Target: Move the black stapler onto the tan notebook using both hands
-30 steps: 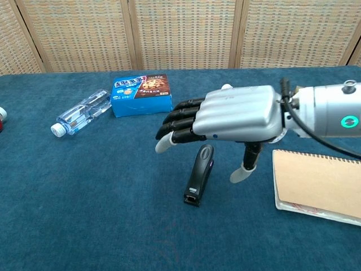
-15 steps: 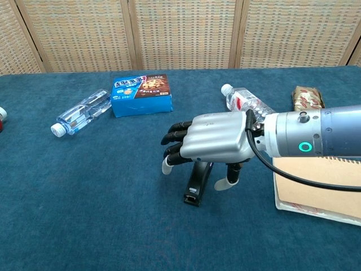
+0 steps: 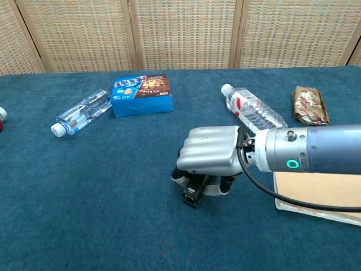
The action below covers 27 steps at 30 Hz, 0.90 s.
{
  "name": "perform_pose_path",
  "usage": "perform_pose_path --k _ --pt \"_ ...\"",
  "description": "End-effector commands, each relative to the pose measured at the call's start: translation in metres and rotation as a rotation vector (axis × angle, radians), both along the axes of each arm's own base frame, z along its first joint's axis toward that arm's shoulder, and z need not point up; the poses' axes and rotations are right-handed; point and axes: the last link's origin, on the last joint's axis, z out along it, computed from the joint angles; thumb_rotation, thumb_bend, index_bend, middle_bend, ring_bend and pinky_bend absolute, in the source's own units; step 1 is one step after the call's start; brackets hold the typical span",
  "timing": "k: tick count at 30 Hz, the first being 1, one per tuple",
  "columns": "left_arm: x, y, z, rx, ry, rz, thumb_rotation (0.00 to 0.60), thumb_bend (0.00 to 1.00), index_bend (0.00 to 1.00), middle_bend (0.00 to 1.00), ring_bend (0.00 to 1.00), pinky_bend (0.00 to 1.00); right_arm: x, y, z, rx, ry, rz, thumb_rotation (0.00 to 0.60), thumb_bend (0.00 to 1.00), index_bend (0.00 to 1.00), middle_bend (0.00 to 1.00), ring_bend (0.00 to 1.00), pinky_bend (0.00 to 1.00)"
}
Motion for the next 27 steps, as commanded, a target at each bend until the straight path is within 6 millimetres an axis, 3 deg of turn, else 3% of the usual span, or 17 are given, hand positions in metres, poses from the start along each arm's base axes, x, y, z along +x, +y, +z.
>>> perform_pose_path --k 1,5,10,15,19,23,27 --pt "0.0 0.0 0.001 0.0 -0.001 0.0 0.6 0.02 0.0 0.0 0.0 0.0 0.001 0.0 0.001 0.002 -0.055 0.005 0.6 0.48 0.57 0.56 0.42 0.54" --pt "-0.001 0.001 0.0 -0.005 -0.004 0.001 0.6 0.02 0.0 0.0 0.0 0.0 0.005 -0.004 0.014 -0.008 -0.122 0.002 0.6 0.48 0.57 0.56 0.42 0.54" --pt "0.0 0.002 -0.001 -0.015 -0.008 0.0 0.6 0.02 0.0 0.0 0.0 0.0 0.007 -0.012 0.047 -0.063 -0.185 -0.037 0.6 0.49 0.57 0.56 0.43 0.55" --pt "0.0 0.002 -0.002 -0.025 -0.014 0.001 0.6 0.02 0.0 0.0 0.0 0.0 -0.016 -0.013 0.083 -0.143 -0.177 -0.143 0.6 0.49 0.58 0.57 0.44 0.55" --pt "0.0 0.004 -0.005 -0.04 -0.023 -0.002 0.6 0.02 0.0 0.0 0.0 0.0 -0.05 0.001 0.11 -0.224 -0.118 -0.273 0.6 0.53 0.59 0.59 0.45 0.57" --pt "0.002 0.003 -0.007 -0.058 -0.031 -0.011 0.6 0.02 0.0 0.0 0.0 0.0 -0.069 0.015 0.118 -0.278 -0.082 -0.411 0.6 0.55 0.6 0.6 0.46 0.58" --pt "0.003 0.002 -0.007 -0.068 -0.039 -0.024 0.6 0.02 0.0 0.0 0.0 0.0 -0.071 0.029 0.113 -0.329 -0.027 -0.522 0.6 0.55 0.6 0.6 0.47 0.59"
